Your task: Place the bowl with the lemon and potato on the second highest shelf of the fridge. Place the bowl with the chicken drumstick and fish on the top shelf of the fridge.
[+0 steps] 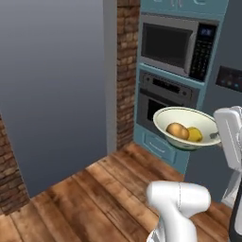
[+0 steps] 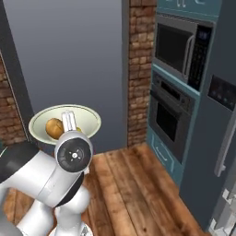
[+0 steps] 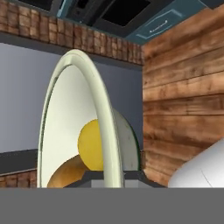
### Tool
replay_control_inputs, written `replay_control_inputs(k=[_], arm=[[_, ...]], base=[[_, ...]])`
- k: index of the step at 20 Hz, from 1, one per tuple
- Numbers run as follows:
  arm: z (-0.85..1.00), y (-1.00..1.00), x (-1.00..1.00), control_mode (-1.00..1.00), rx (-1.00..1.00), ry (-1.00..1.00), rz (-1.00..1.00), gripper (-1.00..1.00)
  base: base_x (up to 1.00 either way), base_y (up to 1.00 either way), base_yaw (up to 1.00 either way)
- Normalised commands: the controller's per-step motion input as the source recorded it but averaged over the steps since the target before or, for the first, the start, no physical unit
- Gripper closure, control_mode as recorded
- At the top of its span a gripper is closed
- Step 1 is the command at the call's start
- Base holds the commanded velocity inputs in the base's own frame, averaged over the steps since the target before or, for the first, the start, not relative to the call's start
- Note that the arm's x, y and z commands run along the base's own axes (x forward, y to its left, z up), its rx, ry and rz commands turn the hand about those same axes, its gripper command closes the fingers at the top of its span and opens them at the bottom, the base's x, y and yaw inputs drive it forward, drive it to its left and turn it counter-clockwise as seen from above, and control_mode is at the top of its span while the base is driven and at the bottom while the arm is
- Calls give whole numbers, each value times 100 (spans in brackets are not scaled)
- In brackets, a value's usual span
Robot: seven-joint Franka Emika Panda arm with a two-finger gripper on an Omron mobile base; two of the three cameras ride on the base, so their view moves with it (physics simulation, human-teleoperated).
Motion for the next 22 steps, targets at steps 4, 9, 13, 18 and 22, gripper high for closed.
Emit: replay_control_inputs(k=[4,9,13,18,22], arm=[[0,0,0,100,0,0,0,100],[0,0,0,100,0,0,0,100],[0,0,0,100,0,0,0,100],[0,0,0,100,0,0,0,100],[0,0,0,100,0,0,0,100]], base=[[96,0,-47],[45,0,-75],[44,0,-76],[79,0,-60],[100,0,-36]])
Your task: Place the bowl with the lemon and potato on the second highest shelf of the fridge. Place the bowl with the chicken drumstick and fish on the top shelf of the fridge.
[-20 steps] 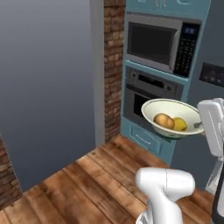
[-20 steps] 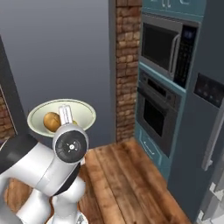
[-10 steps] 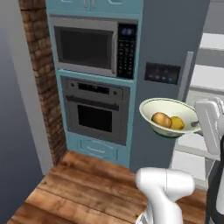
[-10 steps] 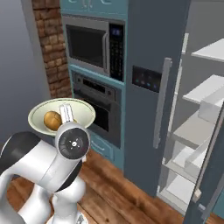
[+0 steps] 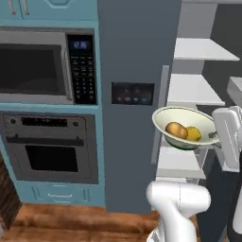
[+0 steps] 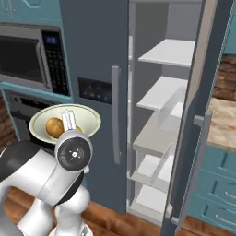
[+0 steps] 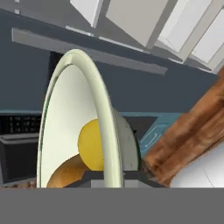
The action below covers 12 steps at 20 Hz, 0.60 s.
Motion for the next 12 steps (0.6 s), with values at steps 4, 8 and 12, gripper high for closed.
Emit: replay_control_inputs(k=[4,8,12], arm=[[0,0,0,100,0,0,0,100],[0,0,0,100,0,0,0,100],[0,0,0,100,0,0,0,100]], base=[[97,5,-37],[63,43,-34],[-3,-18,-30]])
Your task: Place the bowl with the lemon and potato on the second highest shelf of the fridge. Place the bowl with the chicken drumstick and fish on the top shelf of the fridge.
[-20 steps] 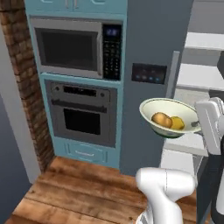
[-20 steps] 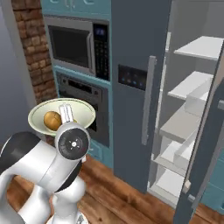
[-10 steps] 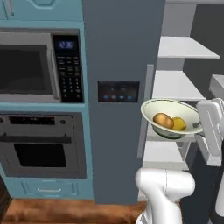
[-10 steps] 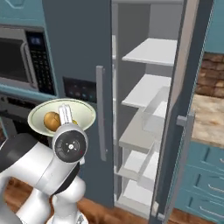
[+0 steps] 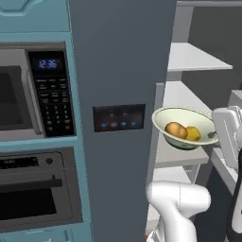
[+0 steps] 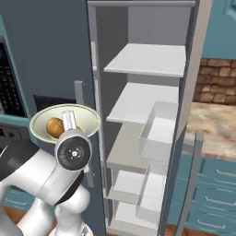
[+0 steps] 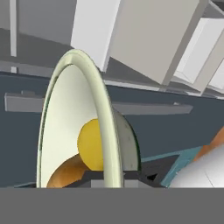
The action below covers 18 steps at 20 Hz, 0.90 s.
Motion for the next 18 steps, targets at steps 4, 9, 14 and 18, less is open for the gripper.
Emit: replay_control_inputs(k=[4,9,14,18], arm=[[0,0,0,100,0,0,0,100],[0,0,0,100,0,0,0,100],[0,0,0,100,0,0,0,100],[0,0,0,100,0,0,0,100]], base=[[28,-10,-28],[45,-17,-29],[16,-10,-32],[17,0,-43]])
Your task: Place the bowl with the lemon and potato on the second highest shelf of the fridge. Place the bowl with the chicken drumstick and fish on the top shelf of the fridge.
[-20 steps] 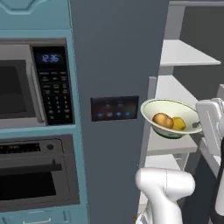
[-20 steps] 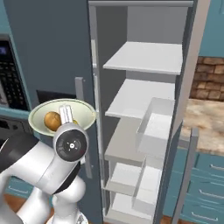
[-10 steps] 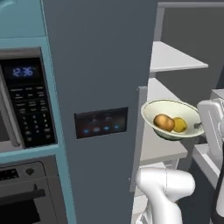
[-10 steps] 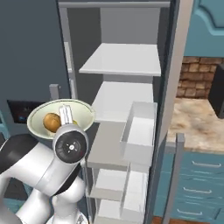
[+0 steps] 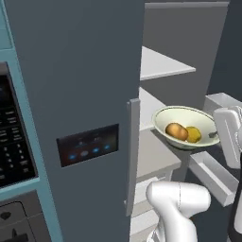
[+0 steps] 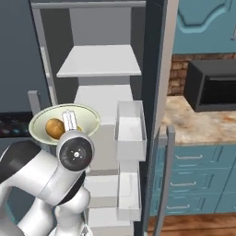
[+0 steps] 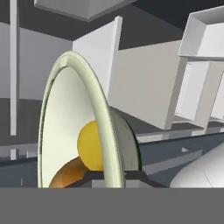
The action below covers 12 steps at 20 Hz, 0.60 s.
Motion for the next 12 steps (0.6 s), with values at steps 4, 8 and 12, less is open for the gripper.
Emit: replay_control_inputs(k=[4,8,12], arm=[[0,0,0,100,0,0,0,100],[0,0,12,-100,0,0,-2,100],[-2,11,75,-100,-3,0,-14,100]], base=[[69,0,-34],[55,0,-8],[0,0,0]])
